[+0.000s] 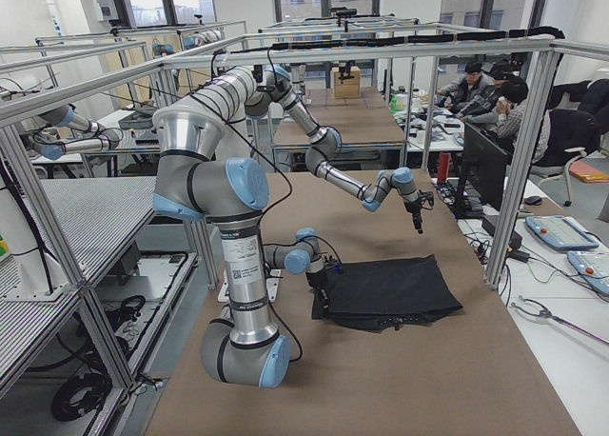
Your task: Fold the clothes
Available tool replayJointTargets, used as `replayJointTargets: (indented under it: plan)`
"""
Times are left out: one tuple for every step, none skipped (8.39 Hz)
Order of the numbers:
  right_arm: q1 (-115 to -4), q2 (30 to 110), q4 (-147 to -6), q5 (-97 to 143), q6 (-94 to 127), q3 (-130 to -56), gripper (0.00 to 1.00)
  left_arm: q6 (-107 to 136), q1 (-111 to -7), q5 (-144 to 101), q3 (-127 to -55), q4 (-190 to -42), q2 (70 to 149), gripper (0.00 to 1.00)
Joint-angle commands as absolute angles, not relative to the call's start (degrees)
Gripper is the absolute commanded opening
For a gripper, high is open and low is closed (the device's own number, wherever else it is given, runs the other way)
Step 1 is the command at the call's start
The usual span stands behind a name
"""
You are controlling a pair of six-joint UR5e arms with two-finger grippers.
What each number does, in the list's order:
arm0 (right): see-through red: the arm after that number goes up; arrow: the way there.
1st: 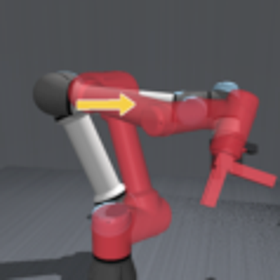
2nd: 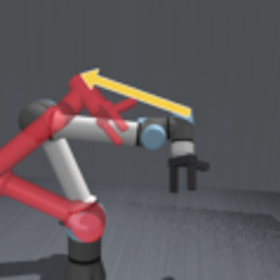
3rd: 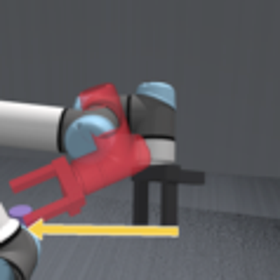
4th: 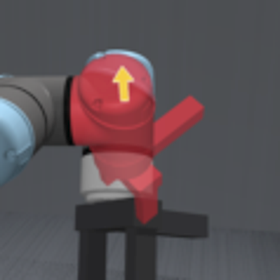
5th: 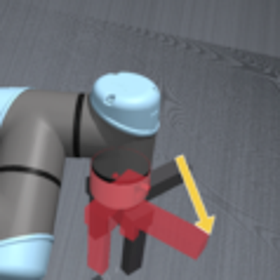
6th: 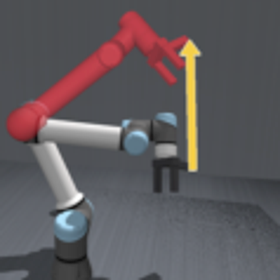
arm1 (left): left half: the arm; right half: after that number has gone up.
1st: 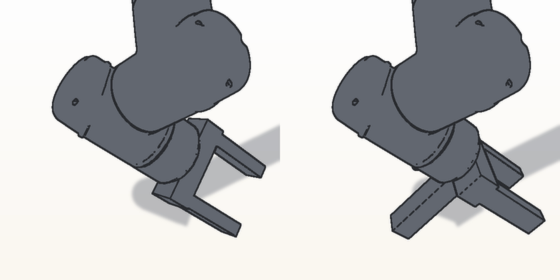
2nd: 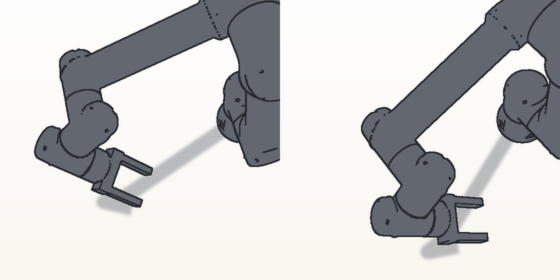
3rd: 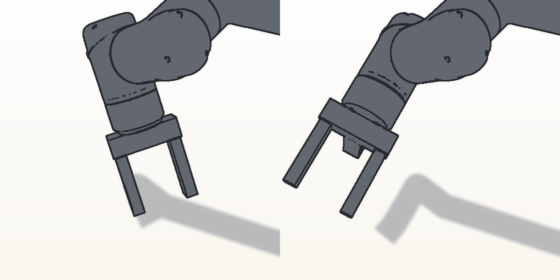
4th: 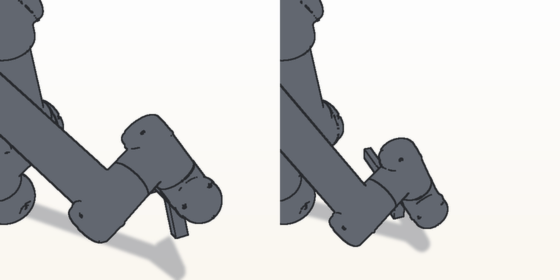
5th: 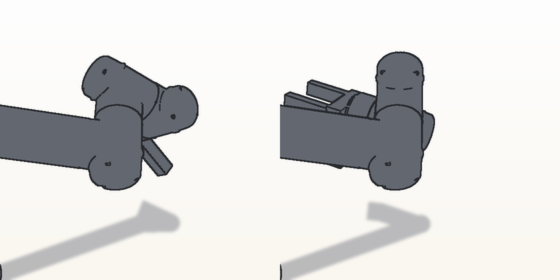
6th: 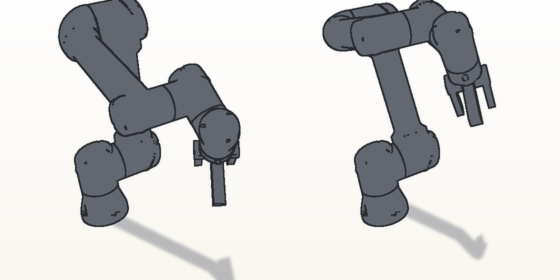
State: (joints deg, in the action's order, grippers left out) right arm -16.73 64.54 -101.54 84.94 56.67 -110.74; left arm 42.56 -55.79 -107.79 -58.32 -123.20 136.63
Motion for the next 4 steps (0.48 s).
replayJointTargets:
  plan:
    - [-12.8, 68.2, -101.5, 84.6, 63.4, -116.4, 0.00, 42.8, -55.7, -107.8, -58.6, -123.2, 136.6, 1.00]
    - [-12.8, 67.8, -101.3, 84.7, 63.5, -116.0, 0.56, 42.8, -55.7, -107.8, -58.6, -123.2, 136.6, 1.00]
    - [-13.3, 67.6, -101.3, 84.8, 63.5, -116.2, 0.93, 42.9, -55.7, -107.8, -58.8, -123.2, 136.6, 1.00]
    - [-14.8, 66.4, -101.3, 85.0, 63.3, -116.1, 0.94, 43.2, -55.7, -108.0, -59.4, -123.2, 136.7, 1.00]
